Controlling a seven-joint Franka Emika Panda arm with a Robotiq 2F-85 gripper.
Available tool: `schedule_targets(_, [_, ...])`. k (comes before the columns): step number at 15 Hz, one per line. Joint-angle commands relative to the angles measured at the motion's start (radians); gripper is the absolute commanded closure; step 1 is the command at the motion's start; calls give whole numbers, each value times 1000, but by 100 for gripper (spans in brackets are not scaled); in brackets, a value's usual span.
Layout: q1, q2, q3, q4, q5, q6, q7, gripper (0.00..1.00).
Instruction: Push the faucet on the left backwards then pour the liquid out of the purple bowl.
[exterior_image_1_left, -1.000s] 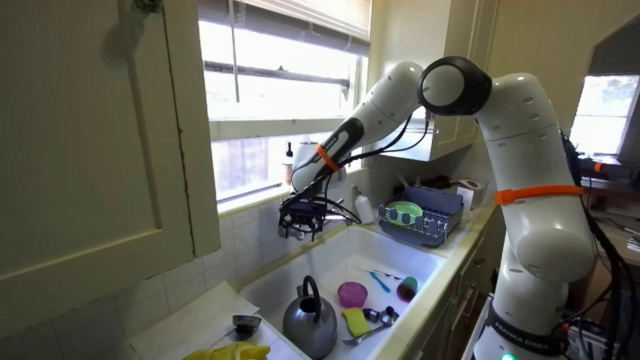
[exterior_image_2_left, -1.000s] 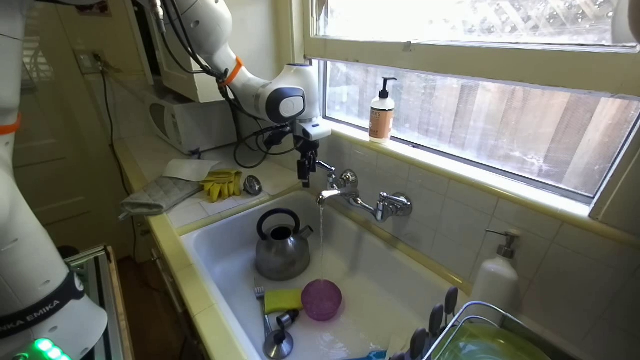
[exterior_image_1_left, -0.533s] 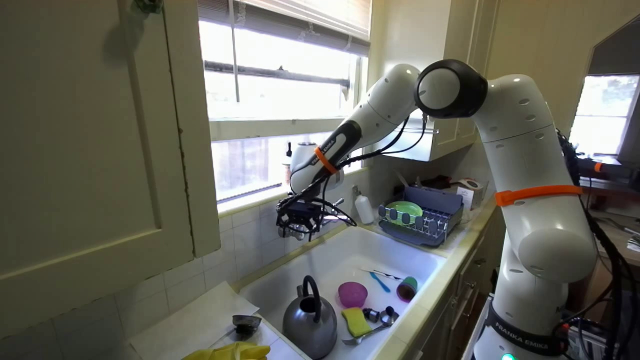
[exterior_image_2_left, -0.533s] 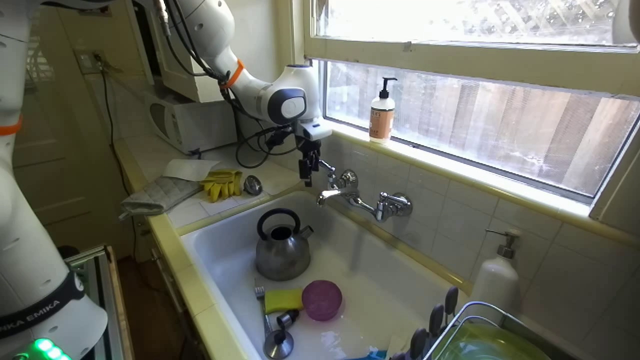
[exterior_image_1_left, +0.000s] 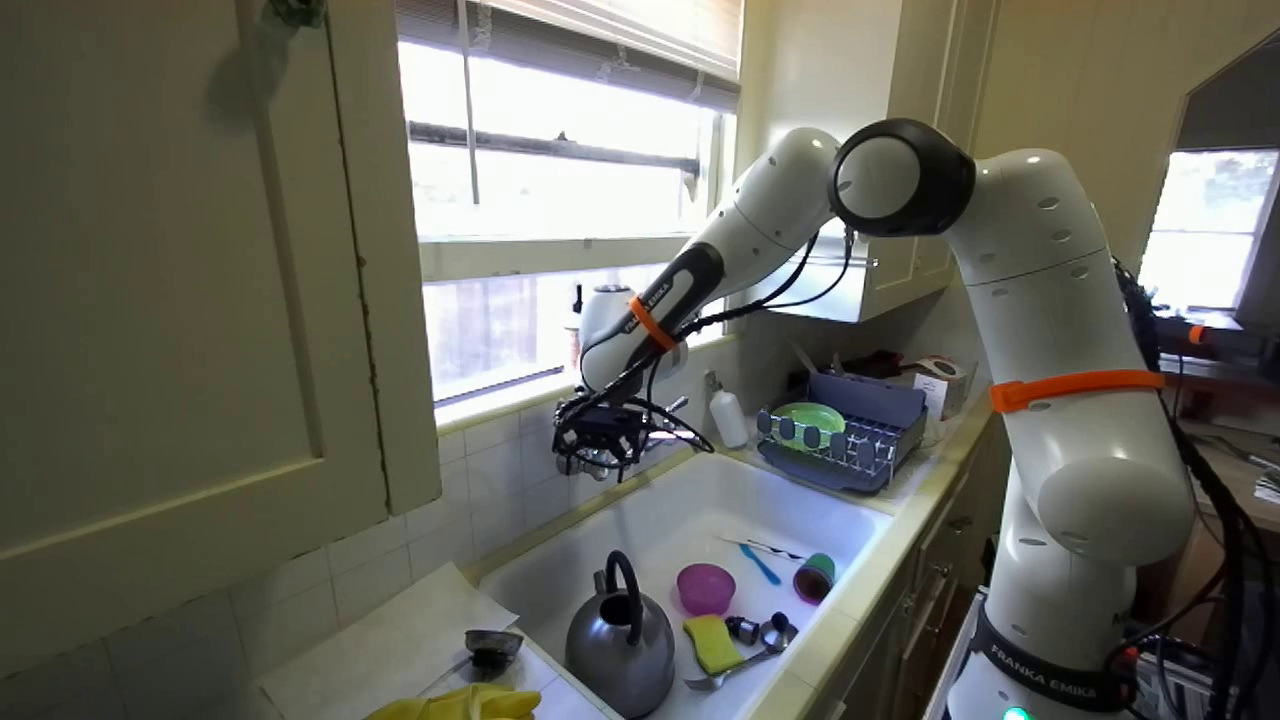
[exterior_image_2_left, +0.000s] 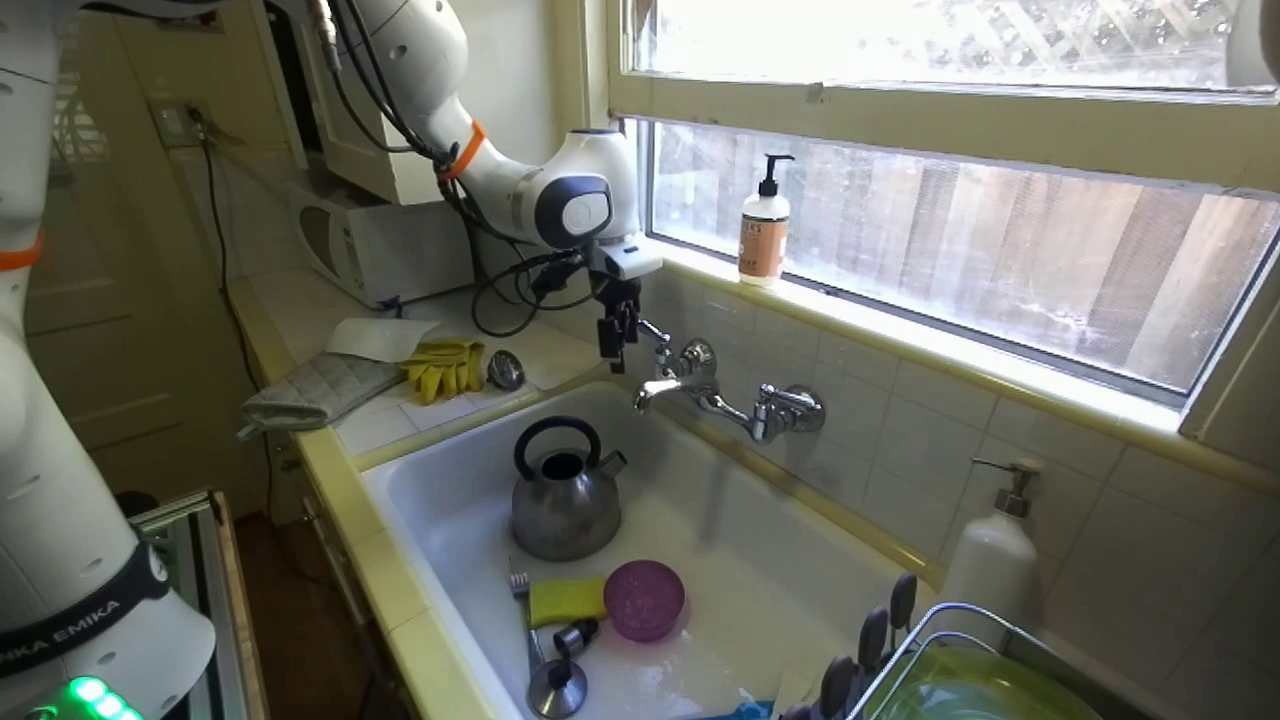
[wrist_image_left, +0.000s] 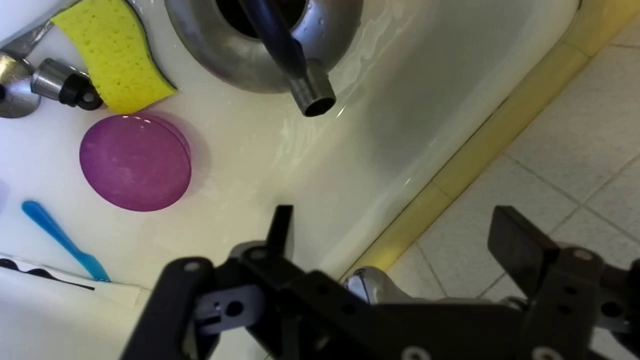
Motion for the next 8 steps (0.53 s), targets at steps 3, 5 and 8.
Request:
schedule_targets(3, [-32,-51,7,-80,-5,5,-153,0])
schedule_targets(5, [-63,-71,31,-113,40,-4,-253,0])
schedule_targets(8, [-71,-96,21,-163,36,-6,-328,0])
